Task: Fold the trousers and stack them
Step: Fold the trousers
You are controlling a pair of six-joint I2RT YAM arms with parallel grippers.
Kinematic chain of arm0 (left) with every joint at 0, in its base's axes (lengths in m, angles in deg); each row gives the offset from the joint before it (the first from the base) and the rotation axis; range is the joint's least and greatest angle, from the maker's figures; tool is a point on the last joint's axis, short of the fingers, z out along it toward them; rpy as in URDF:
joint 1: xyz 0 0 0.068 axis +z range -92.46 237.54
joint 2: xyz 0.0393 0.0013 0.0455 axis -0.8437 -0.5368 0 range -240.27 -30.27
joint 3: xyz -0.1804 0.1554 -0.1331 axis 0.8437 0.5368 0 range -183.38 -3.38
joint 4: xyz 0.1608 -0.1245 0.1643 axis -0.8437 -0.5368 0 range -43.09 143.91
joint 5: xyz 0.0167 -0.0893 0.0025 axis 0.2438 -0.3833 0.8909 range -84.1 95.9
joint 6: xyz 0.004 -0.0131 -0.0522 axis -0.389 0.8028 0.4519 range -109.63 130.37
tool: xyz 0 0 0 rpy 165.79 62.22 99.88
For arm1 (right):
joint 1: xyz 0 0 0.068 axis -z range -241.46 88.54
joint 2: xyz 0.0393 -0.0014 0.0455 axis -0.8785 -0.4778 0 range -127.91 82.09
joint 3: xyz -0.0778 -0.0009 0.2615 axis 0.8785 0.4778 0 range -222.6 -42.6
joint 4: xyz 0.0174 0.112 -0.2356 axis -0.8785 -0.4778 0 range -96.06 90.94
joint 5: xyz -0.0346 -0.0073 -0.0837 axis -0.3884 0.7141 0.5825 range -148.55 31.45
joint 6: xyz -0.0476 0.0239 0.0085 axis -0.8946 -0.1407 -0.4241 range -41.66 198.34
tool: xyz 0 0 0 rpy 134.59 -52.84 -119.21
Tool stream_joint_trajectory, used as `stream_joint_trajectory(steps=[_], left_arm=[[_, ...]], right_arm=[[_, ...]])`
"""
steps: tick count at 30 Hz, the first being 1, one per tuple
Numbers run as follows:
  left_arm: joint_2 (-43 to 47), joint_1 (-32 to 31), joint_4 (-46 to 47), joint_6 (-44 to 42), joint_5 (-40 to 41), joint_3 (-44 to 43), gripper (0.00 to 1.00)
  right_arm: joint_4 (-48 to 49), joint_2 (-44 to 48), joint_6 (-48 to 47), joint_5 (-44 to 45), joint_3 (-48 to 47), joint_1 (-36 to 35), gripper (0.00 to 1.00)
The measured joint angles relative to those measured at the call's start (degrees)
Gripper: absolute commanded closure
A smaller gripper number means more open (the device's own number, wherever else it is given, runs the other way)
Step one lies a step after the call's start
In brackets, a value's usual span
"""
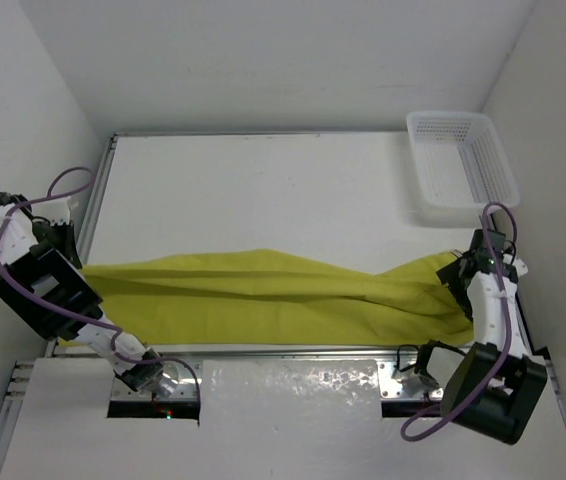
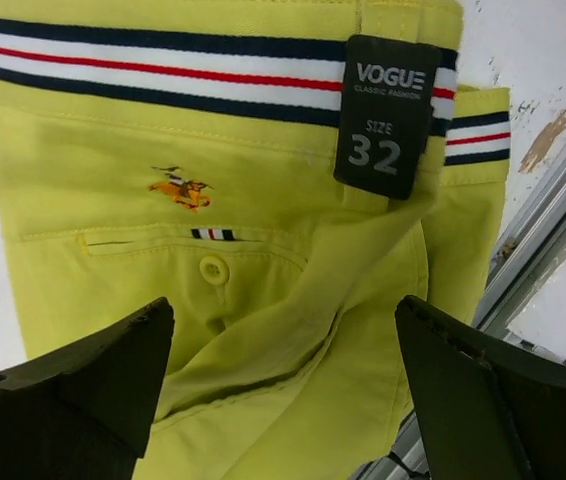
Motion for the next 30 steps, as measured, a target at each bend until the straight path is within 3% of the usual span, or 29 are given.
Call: stream_joint_trajectory(steps=[2,3,5,6,11,18,20,23,30], left_arm=[[0.0,0.0,0.0,-0.1,-0.1,0.0,1.00],[0.0,0.0,0.0,-0.1,-0.1,0.0,1.00],[0.0,0.0,0.1,-0.1,-0.1,0.0,1.00],[0.0,0.0,0.1,-0.1,-0.2,0.0,1.00],[-1.1,0.0,-0.7,1.3,-1.9,-3.5,1.00],[-12.2,-4.6,-3.5,11.2,-12.7,-32.1,1.00],[-12.7,-5.9,-2.6,13.0,-14.9,-36.3,1.00],[-11.4,-6.1,-2.0,13.9,-16.7,-36.7,1.00],[-7.7,-5.2,-0.7,11.9,-12.9,-23.6,1.00]], right_arm=[[0.9,-2.7,0.2,0.0,0.0,0.2,0.25],[1.6,-3.9,0.1,0.1,0.1,0.3,0.45],[3.3,-6.1,-0.3,0.3,0.4,0.3,0.76],[4.2,-7.1,-0.4,1.1,0.5,0.3,0.99],[5.2,-11.2,-2.4,1.5,-2.4,0.3,1.00],[4.8,-12.8,-3.8,-1.9,-23.3,-1.0,1.00],[6.1,-11.5,-3.8,-1.4,-25.6,-1.3,1.00],[7.2,-7.5,-3.7,0.4,-23.3,-1.2,1.00],[8.3,-4.6,-4.0,2.8,-14.9,0.1,1.00]])
